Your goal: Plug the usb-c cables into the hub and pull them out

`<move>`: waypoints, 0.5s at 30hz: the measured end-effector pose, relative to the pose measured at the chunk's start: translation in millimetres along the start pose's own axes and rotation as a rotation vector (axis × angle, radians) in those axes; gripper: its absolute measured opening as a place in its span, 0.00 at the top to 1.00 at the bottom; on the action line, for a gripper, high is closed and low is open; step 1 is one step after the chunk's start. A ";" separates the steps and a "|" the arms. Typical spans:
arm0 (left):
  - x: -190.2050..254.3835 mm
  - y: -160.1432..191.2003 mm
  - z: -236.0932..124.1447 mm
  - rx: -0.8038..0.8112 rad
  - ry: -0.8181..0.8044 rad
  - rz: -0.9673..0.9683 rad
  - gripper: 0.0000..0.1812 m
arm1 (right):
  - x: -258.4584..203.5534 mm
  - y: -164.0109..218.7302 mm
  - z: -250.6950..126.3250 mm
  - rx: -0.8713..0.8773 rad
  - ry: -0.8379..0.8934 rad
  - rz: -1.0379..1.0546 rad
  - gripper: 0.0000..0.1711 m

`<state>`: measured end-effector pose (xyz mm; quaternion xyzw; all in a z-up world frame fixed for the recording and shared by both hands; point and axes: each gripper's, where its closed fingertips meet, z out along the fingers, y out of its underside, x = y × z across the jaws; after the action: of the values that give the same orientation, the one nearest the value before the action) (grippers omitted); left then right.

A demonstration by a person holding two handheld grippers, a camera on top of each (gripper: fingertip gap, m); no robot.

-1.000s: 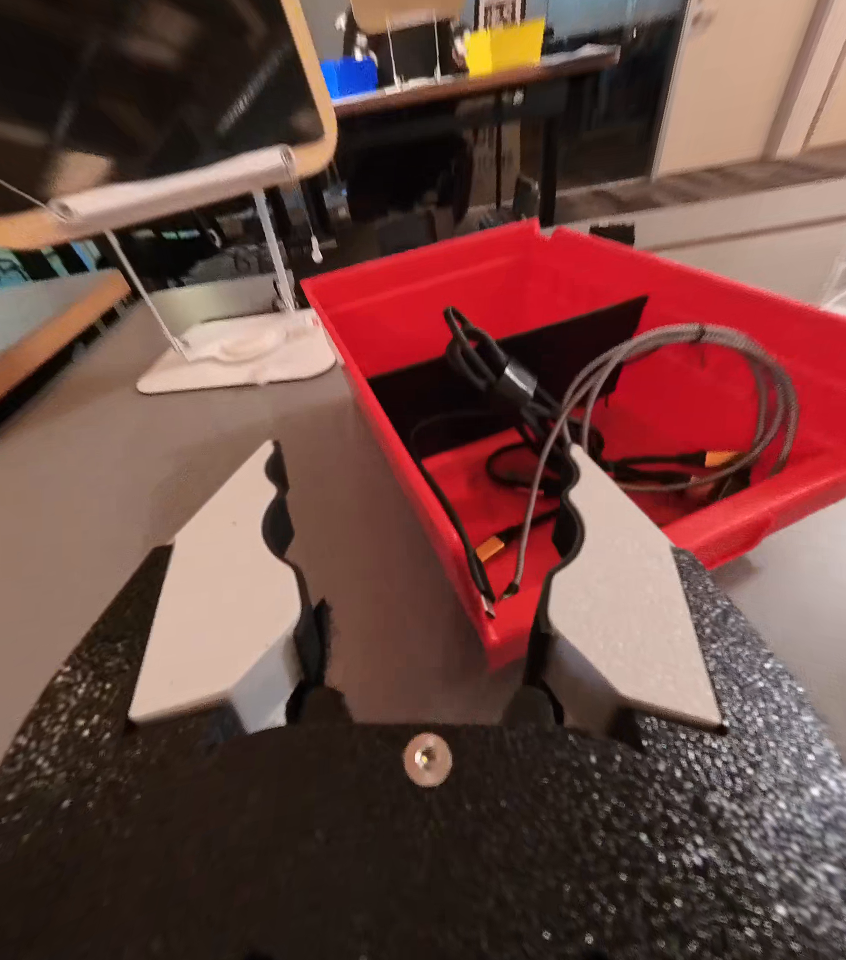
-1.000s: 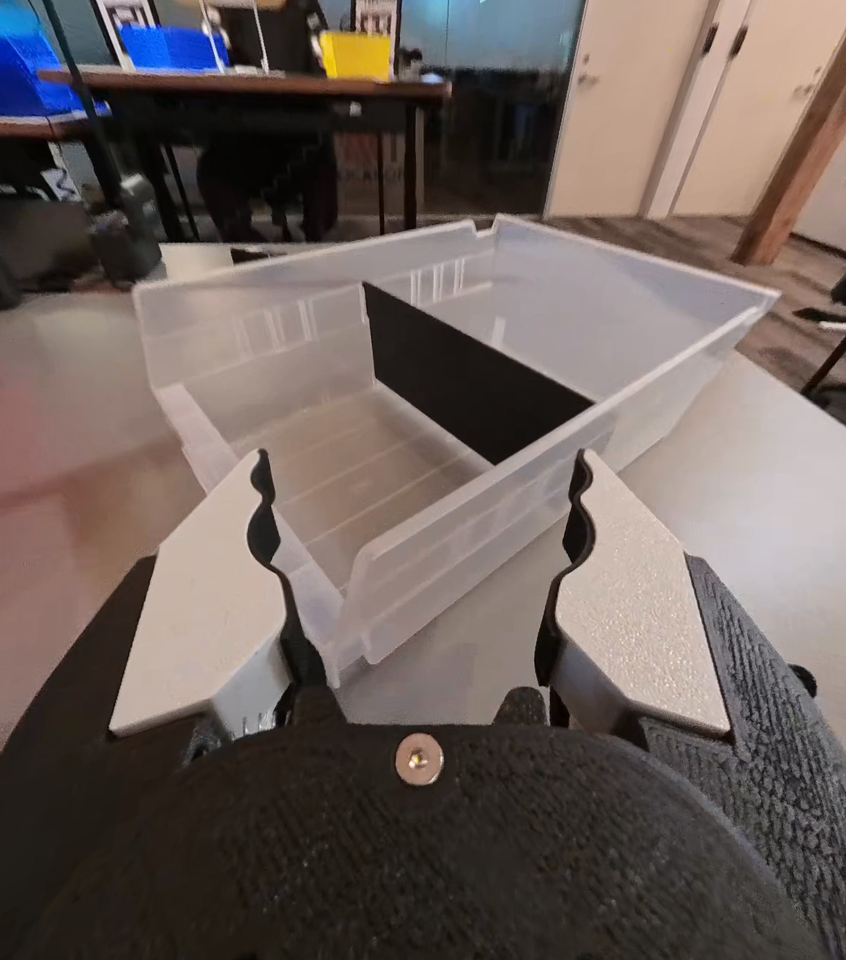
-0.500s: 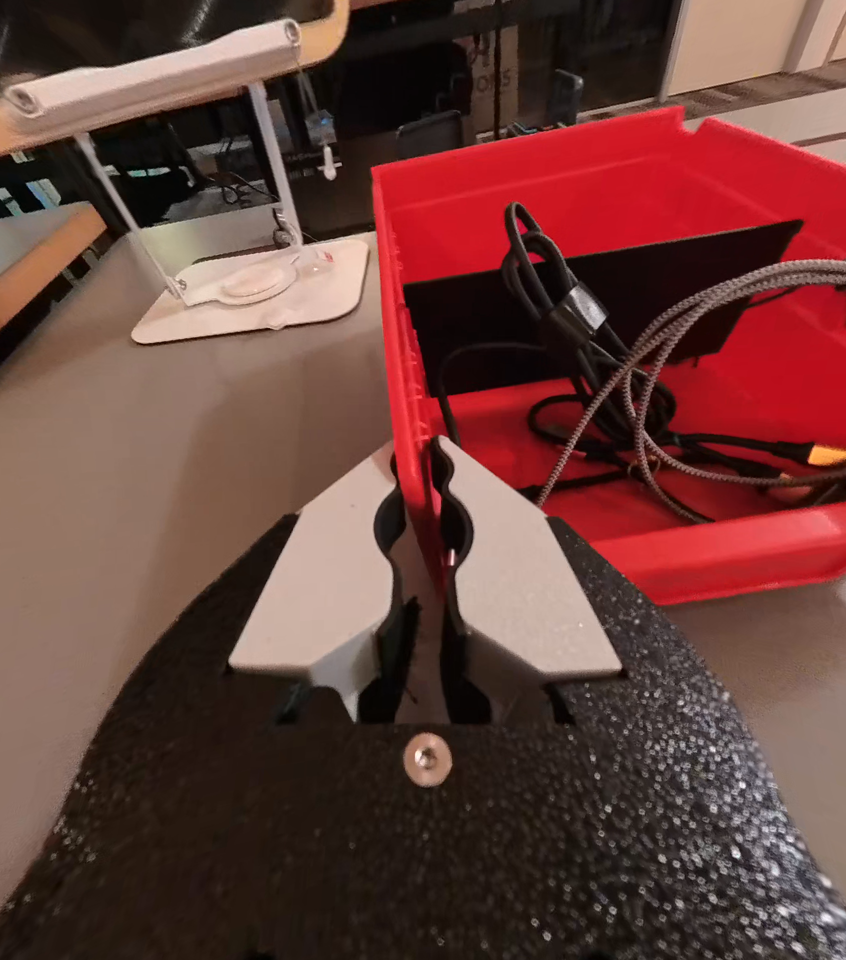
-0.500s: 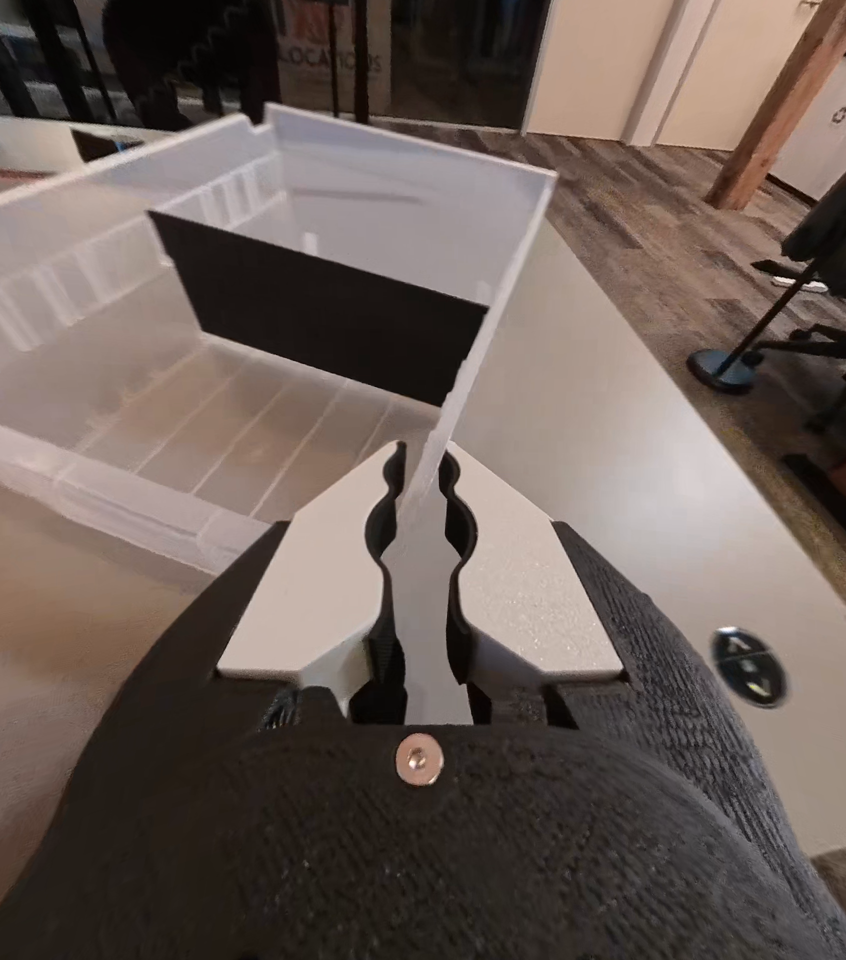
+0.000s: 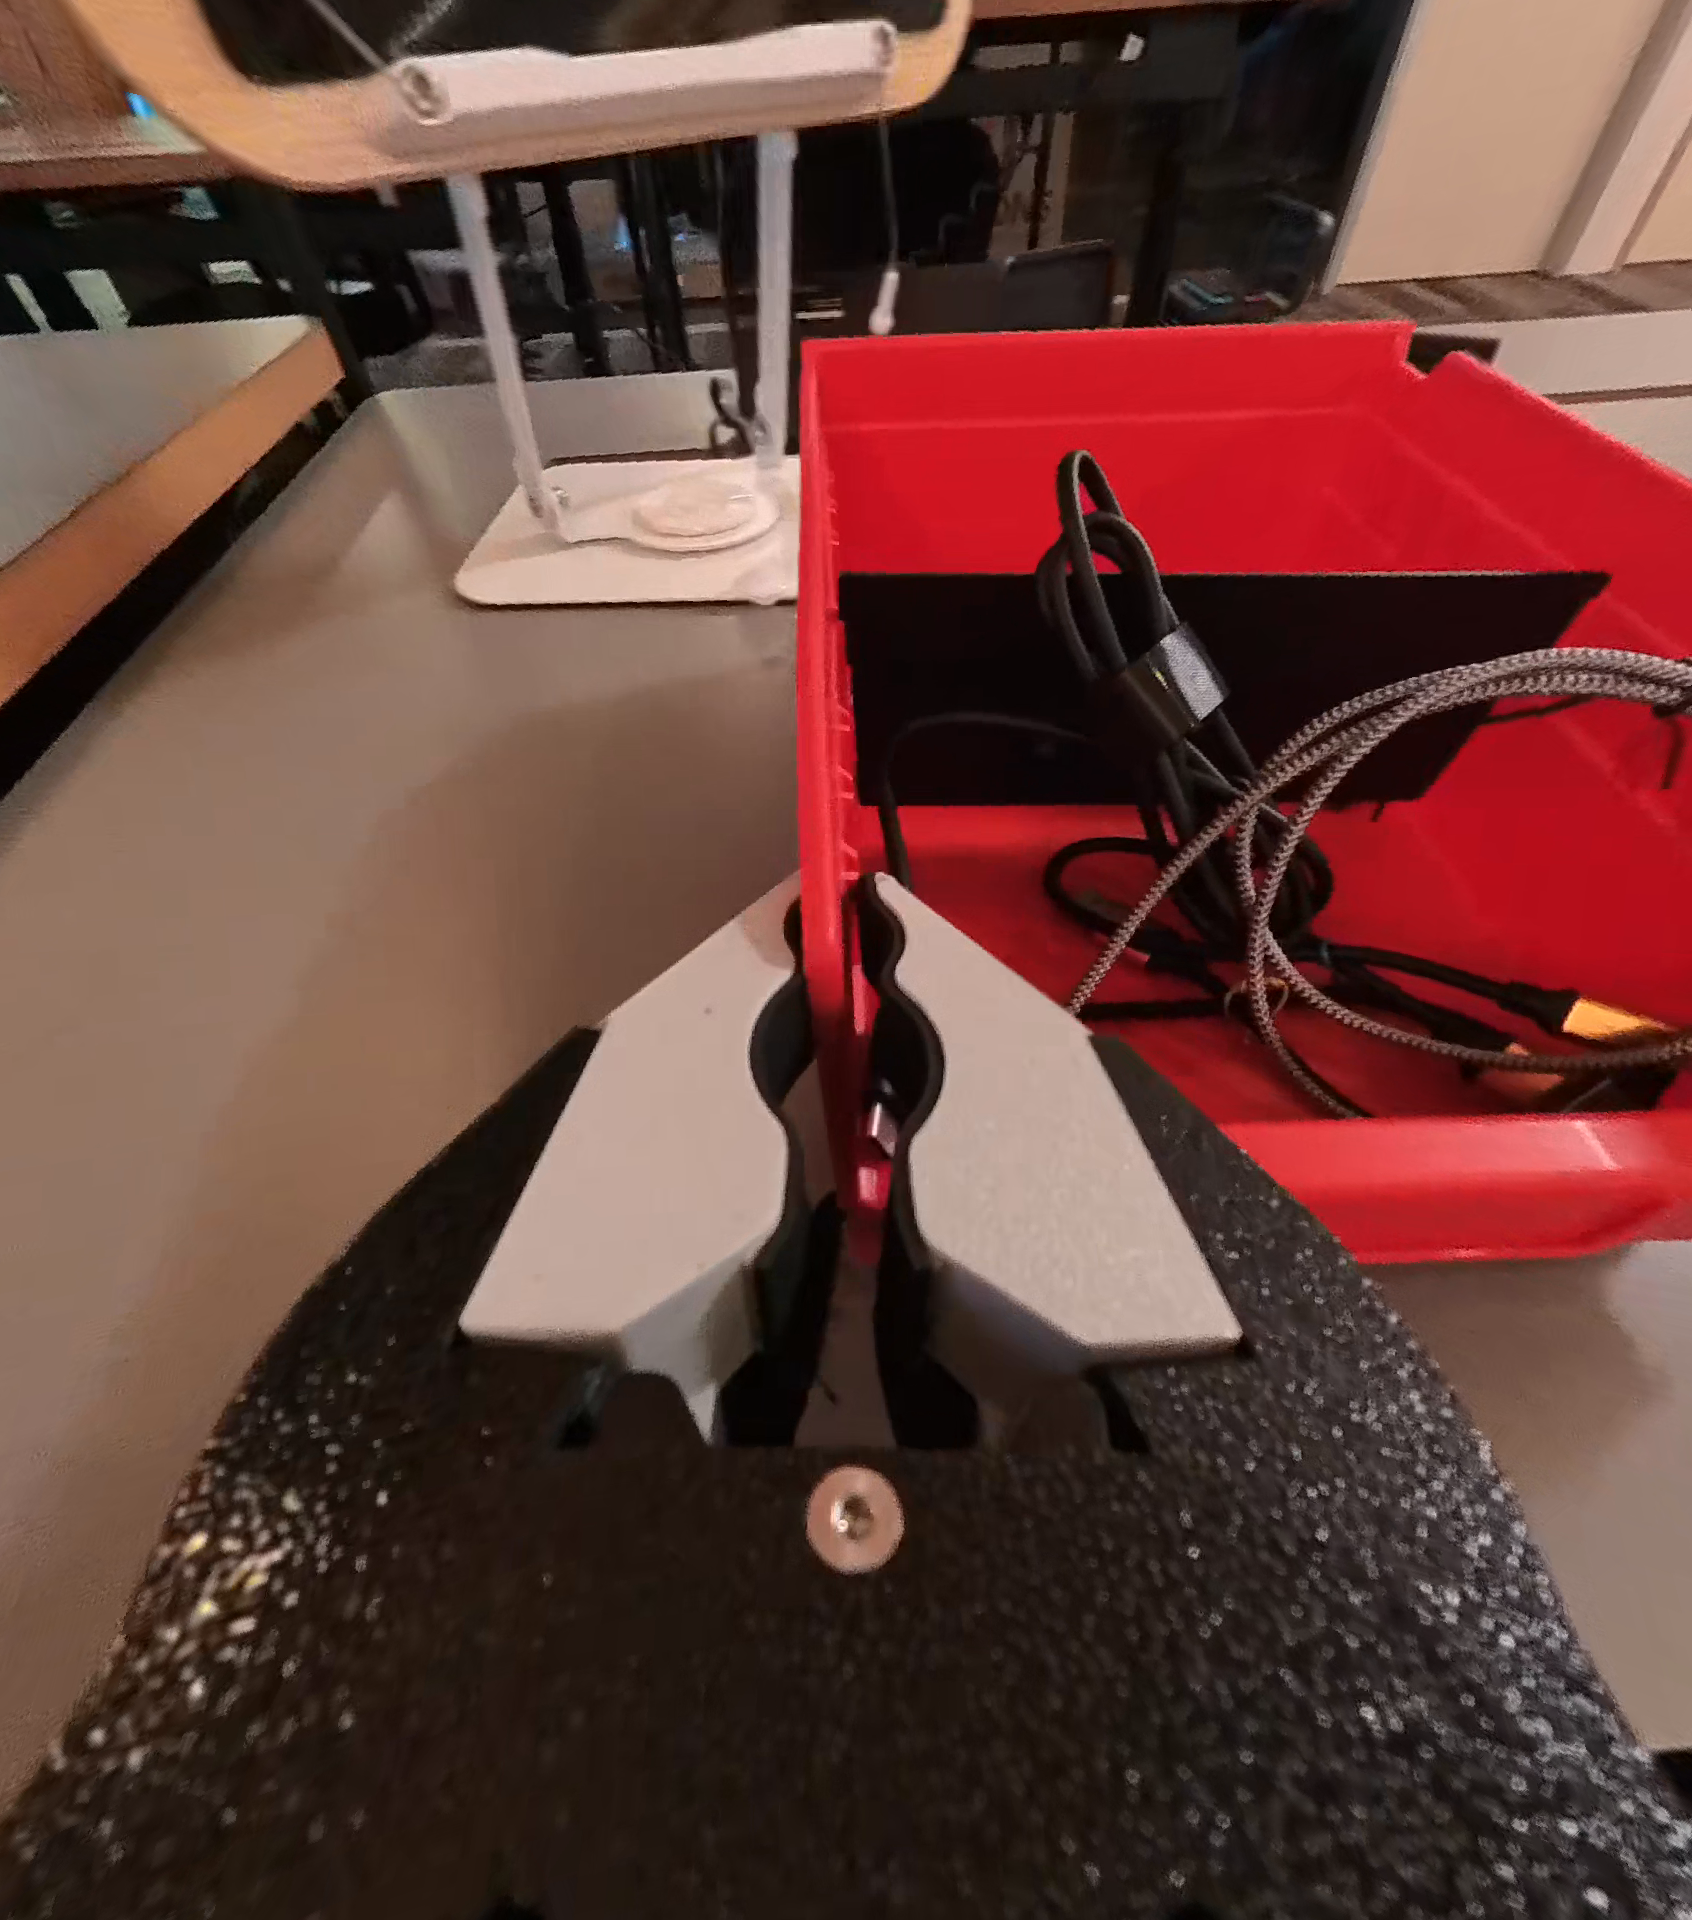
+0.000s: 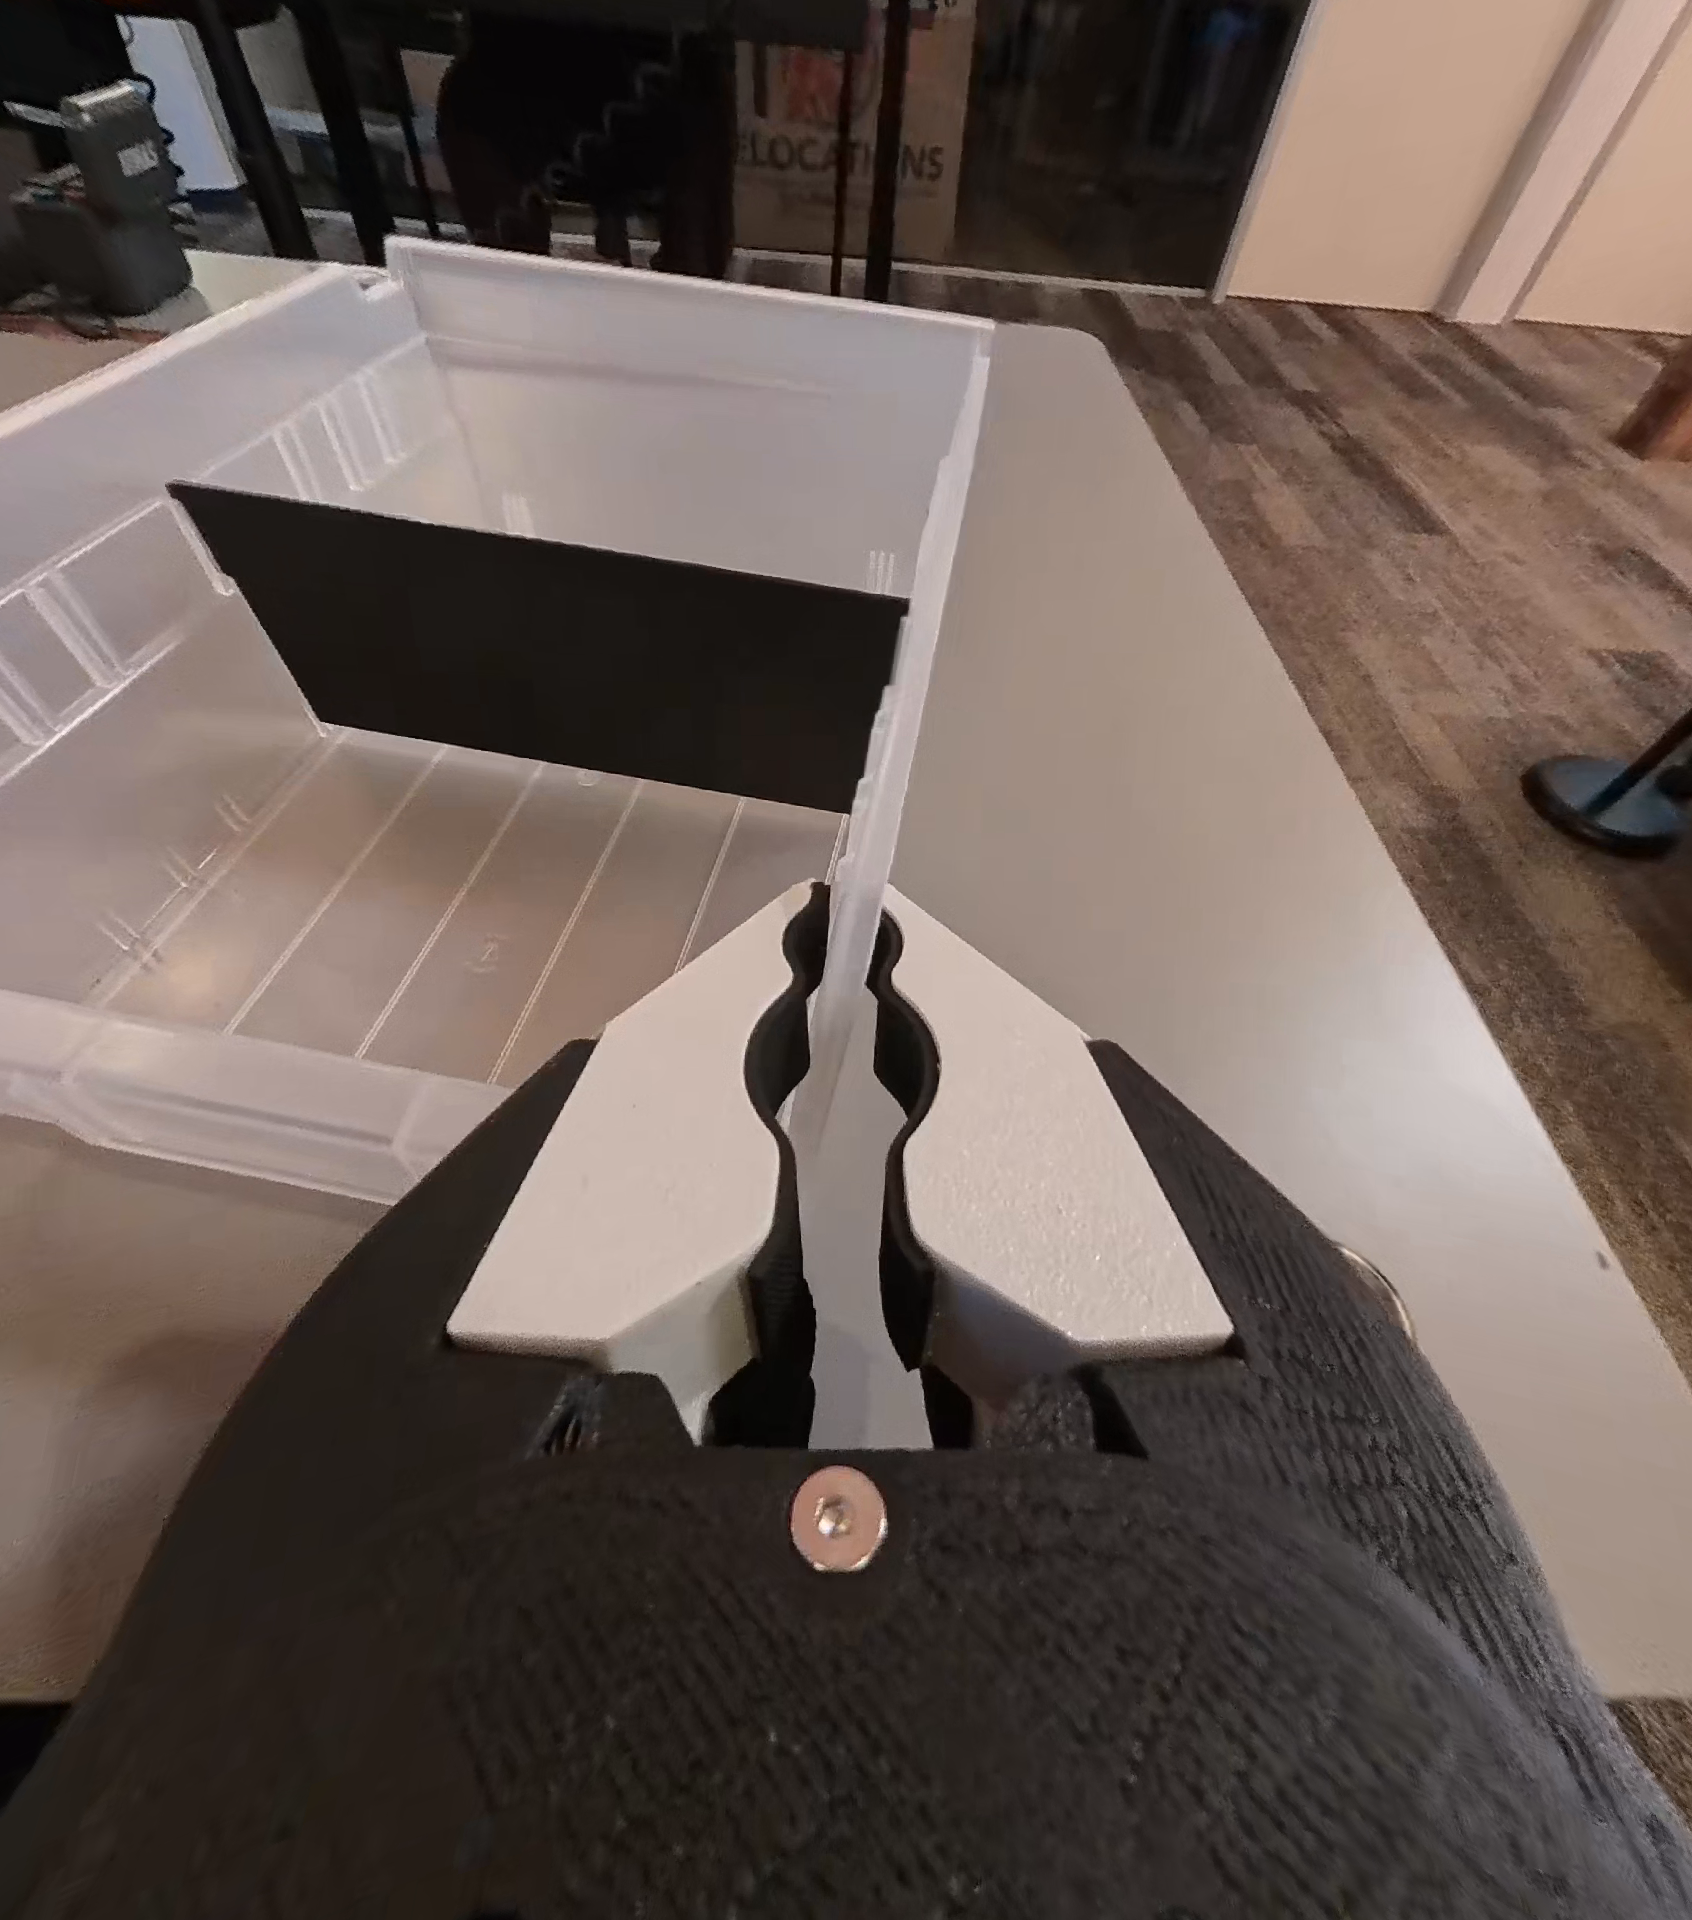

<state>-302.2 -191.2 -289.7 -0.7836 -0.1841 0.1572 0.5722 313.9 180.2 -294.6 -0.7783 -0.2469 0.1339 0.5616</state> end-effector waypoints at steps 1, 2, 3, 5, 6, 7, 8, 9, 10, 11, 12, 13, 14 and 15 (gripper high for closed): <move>-5.8 1.2 -0.8 -0.002 -0.011 -0.005 0.99 | -1.7 -0.8 2.1 0.001 -0.008 -0.001 0.98; -10.1 2.3 -1.2 -0.001 -0.024 -0.008 0.99 | -2.7 -1.5 4.1 0.002 -0.014 -0.004 0.98; -12.4 2.4 -1.8 0.002 -0.036 -0.016 0.99 | -3.2 -2.1 5.8 0.002 -0.018 -0.009 0.98; -12.3 2.7 -3.0 0.000 -0.057 -0.003 0.99 | -3.4 -2.9 7.7 0.006 -0.020 -0.008 0.98; -11.1 2.5 -4.1 0.002 -0.060 0.007 0.99 | -2.7 -4.6 6.7 0.016 -0.014 0.000 0.96; -10.0 3.2 -5.2 -0.001 -0.058 0.015 0.99 | -0.1 -10.7 2.9 0.047 0.002 0.015 0.84; -8.3 4.2 -7.2 -0.006 -0.044 0.019 0.91 | 4.7 -19.9 -3.6 0.084 0.029 0.034 0.68; -4.9 2.4 -11.2 0.005 -0.009 0.012 0.83 | 10.8 -29.6 -11.4 0.110 0.057 0.053 0.52; -2.3 -4.5 -17.8 0.043 0.032 -0.013 0.75 | 16.4 -39.1 -20.1 0.127 0.081 0.068 0.40; -2.9 -15.1 -26.8 0.099 0.056 -0.049 0.67 | 19.9 -49.1 -29.8 0.143 0.097 0.074 0.33; -6.8 -27.7 -37.5 0.161 0.055 -0.082 0.59 | 20.7 -60.6 -40.5 0.169 0.106 0.072 0.28; -12.2 -41.9 -49.3 0.226 0.033 -0.110 0.52 | 18.8 -73.7 -51.7 0.205 0.111 0.064 0.25; -16.9 -56.9 -60.9 0.286 -0.009 -0.129 0.44 | 13.7 -87.6 -63.0 0.249 0.112 0.054 0.24; -16.5 -70.3 -70.7 0.315 -0.058 -0.134 0.37 | 4.6 -101.6 -73.5 0.296 0.102 0.045 0.24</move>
<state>-292.0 -238.7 -201.0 -0.6652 -0.2252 0.1681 0.6917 329.7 148.4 -174.2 -0.6981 -0.1782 0.1416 0.6789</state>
